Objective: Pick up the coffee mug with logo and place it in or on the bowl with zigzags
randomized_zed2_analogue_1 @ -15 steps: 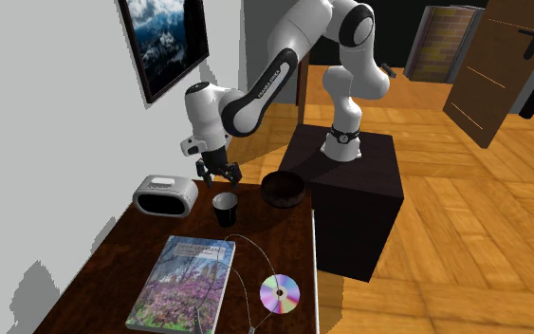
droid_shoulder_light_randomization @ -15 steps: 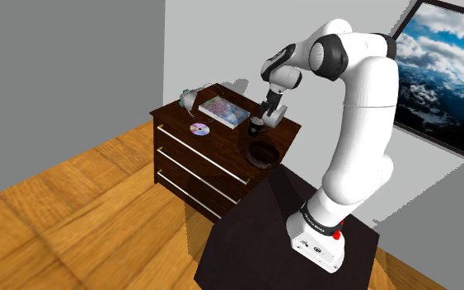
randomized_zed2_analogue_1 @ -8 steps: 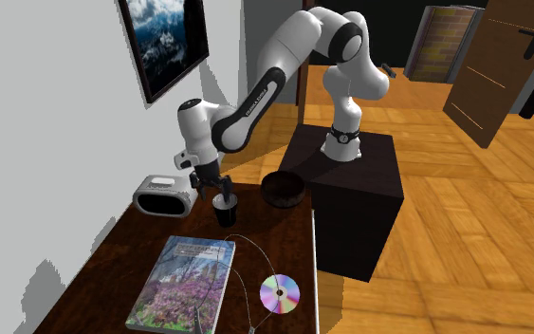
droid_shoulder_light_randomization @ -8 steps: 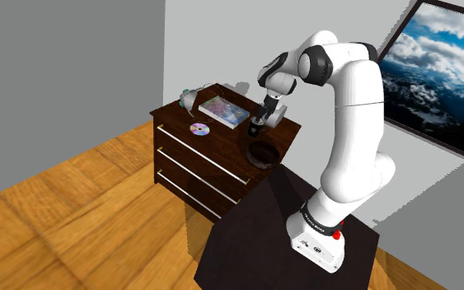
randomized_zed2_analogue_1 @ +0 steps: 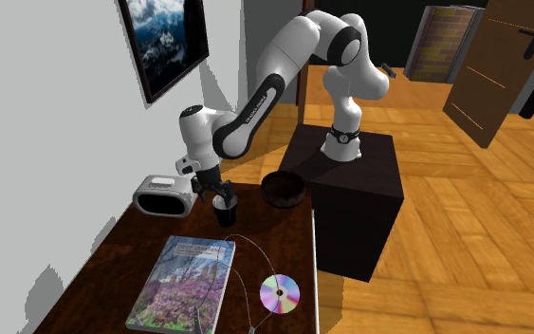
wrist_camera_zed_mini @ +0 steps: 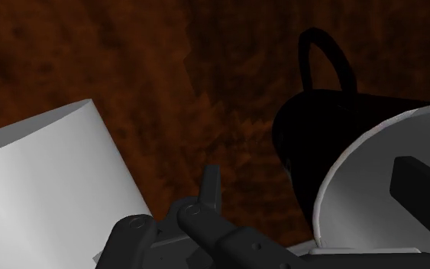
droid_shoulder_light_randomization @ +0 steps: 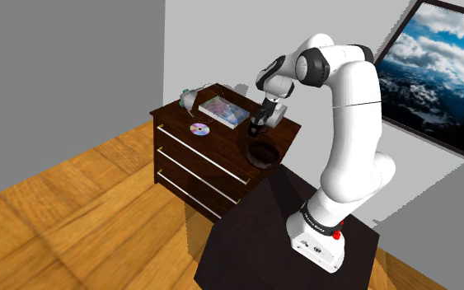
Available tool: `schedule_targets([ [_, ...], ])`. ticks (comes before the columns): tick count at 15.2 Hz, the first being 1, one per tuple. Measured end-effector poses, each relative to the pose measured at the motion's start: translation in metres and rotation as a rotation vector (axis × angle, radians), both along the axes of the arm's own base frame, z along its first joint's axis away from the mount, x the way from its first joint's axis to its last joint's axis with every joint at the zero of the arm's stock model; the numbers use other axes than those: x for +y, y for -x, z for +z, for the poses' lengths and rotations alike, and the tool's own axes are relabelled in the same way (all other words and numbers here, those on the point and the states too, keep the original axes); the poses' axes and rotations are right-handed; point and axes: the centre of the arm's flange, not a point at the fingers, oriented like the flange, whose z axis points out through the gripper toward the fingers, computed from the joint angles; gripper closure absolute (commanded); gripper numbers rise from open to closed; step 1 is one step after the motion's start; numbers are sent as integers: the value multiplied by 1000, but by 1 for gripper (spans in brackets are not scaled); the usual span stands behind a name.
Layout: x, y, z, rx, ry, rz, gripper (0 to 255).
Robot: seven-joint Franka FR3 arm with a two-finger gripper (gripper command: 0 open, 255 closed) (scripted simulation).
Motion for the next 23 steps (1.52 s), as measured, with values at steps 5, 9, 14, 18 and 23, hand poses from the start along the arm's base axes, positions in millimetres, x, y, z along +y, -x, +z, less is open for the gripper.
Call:
schedule_targets([
  [5, 0, 0, 0, 0, 0, 0, 255],
  [9, 0, 0, 0, 0, 0, 0, 255],
  [14, 0, 0, 7, 0, 0, 0, 255],
  [18, 0, 0, 26, 0, 0, 0, 255],
  [23, 0, -1, 53, 0, 0, 0, 255],
])
